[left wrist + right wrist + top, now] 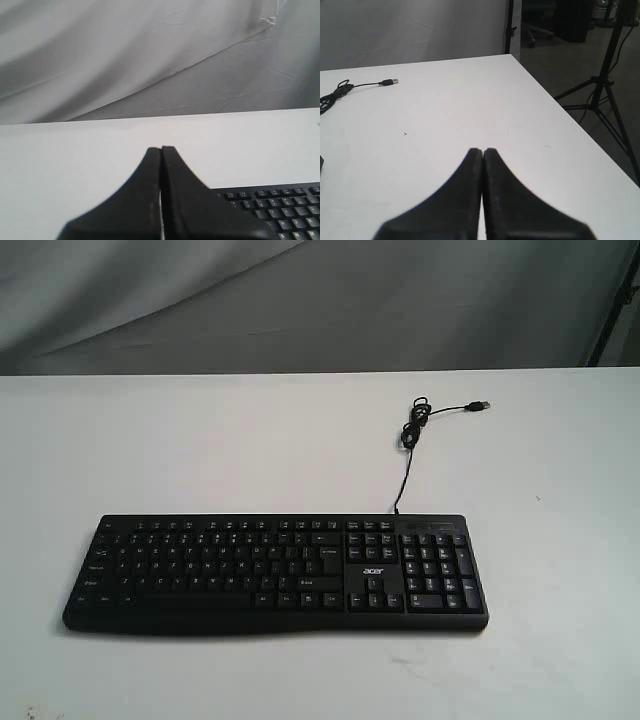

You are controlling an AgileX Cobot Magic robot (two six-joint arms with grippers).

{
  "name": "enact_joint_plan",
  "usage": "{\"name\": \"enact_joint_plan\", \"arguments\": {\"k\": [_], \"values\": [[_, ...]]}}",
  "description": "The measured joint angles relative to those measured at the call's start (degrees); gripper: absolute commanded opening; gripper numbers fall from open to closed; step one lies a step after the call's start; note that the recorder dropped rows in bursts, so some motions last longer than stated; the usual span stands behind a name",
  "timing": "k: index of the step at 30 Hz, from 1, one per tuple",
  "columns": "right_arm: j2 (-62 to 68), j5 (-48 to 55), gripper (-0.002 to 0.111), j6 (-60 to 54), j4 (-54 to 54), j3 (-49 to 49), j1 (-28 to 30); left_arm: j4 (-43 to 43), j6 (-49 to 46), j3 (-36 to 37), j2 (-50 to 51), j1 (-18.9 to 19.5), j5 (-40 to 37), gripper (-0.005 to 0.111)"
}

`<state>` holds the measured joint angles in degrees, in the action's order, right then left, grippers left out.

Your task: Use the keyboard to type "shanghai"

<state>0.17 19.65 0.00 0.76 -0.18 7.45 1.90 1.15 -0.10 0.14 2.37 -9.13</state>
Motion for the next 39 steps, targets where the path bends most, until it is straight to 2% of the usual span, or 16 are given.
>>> {"name": "enact_joint_plan", "arguments": {"k": [18, 25, 31, 39], "values": [[0.00, -1.17, 0.000, 0.00, 0.59, 0.00, 0.00, 0.00, 0.00, 0.00, 0.00, 0.00, 0.00, 0.000], [0.00, -11.78, 0.000, 0.00, 1.04, 0.00, 0.00, 0.00, 0.00, 0.00, 0.00, 0.00, 0.00, 0.000], [0.00, -14.92, 0.000, 0.00, 1.18, 0.00, 0.00, 0.00, 0.00, 0.00, 0.00, 0.00, 0.00, 0.000], [0.00, -34.42, 0.000, 0.00, 1.18, 0.00, 0.00, 0.00, 0.00, 0.00, 0.00, 0.00, 0.00, 0.000]]}}
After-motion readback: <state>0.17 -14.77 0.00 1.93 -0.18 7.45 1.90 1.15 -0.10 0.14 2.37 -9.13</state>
